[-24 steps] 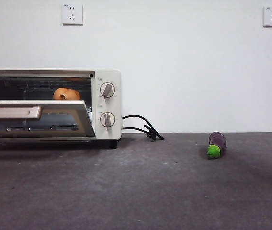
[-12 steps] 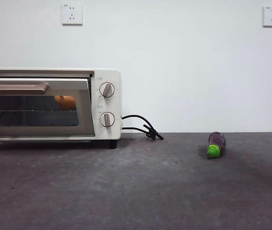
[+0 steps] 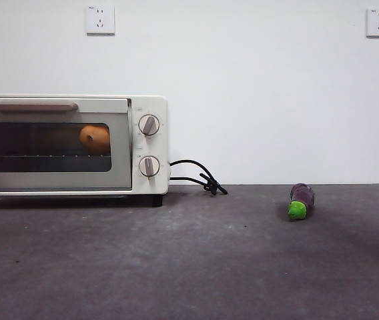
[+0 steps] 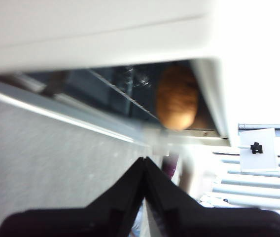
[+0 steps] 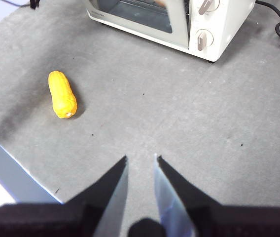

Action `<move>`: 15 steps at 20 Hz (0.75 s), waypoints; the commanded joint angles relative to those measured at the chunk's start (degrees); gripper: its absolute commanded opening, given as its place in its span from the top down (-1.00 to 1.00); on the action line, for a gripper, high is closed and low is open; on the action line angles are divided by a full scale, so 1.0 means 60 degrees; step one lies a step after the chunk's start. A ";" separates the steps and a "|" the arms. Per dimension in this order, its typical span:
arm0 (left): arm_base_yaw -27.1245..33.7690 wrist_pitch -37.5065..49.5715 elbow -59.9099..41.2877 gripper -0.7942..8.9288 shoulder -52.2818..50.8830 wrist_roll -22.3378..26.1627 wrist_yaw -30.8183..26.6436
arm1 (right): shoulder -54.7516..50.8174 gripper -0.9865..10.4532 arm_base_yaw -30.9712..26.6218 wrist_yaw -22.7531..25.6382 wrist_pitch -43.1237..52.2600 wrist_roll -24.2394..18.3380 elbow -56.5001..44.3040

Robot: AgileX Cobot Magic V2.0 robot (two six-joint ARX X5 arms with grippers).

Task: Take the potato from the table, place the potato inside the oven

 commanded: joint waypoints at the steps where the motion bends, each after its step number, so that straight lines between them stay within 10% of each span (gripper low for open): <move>1: -0.0197 0.0084 0.0295 0.85 -0.0058 -0.0131 -0.0299 | -0.0007 0.67 0.0011 -0.0007 0.0062 0.0098 -0.0029; 15: -0.2065 -0.1708 0.0437 0.85 -0.2109 0.1639 -0.2036 | -0.0007 0.66 0.0007 0.0004 -0.0018 0.0164 -0.0029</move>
